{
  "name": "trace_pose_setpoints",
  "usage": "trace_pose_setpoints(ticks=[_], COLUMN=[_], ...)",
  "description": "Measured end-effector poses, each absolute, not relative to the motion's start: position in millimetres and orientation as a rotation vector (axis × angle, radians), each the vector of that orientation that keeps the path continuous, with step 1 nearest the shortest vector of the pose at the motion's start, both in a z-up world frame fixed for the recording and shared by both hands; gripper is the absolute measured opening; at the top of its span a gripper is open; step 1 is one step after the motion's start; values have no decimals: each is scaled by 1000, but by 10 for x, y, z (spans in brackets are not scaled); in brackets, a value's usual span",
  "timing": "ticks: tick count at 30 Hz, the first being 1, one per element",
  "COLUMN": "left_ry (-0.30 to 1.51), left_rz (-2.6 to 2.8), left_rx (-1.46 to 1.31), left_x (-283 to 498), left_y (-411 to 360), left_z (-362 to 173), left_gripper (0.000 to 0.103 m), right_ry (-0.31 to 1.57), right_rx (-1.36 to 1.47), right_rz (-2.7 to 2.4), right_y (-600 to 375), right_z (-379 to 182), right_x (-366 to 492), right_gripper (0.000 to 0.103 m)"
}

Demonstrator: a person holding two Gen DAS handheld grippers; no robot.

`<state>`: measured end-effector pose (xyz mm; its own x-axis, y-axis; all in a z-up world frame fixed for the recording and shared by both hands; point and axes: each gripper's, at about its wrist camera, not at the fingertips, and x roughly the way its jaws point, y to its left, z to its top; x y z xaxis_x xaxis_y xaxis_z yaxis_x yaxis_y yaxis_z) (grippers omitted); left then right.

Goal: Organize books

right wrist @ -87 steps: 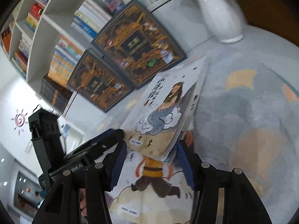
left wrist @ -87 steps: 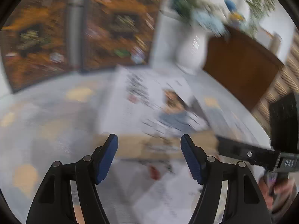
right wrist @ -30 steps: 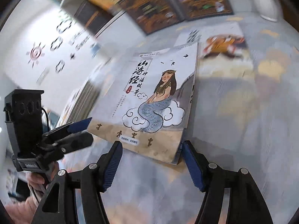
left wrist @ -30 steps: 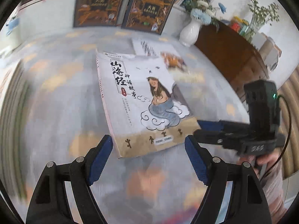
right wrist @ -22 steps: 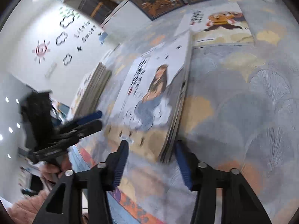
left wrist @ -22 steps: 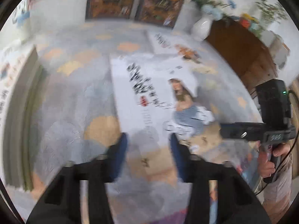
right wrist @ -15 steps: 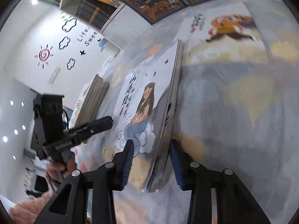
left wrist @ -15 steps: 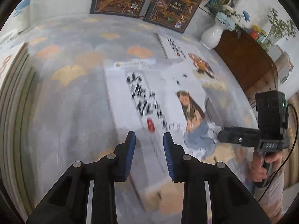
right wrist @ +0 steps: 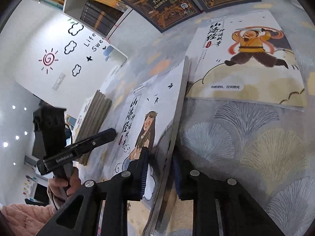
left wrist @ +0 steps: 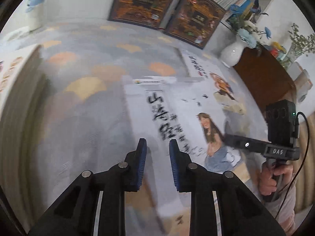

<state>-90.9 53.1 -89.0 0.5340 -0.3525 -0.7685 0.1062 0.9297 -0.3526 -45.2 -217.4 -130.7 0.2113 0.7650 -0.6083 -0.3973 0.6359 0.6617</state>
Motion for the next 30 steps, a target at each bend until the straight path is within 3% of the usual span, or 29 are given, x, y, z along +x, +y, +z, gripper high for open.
trace_pose_setpoints(ticks=[8, 15, 19, 24, 30], left_ry=[1044, 1036, 1045, 1076, 1052], left_rz=[-393, -341, -281, -344, -366], left_rx=[-511, -499, -422, -575, -559], left_x=[-723, -706, -716, -689, -725], left_y=[850, 706, 582, 754, 704], left_z=[-1075, -1035, -960, -968, -803], left_gripper=[24, 24, 24, 24, 24], right_ry=[1072, 1078, 1062, 1103, 1144], right_rx=[411, 446, 450, 527, 575], right_rz=[865, 831, 791, 748, 751], right_y=[-2224, -2243, -2232, -2268, -2217], right_z=[-1328, -1359, -1343, -1360, -1235], right_x=[-442, -414, -447, -423, -451], right_gripper=[21, 15, 14, 15, 15])
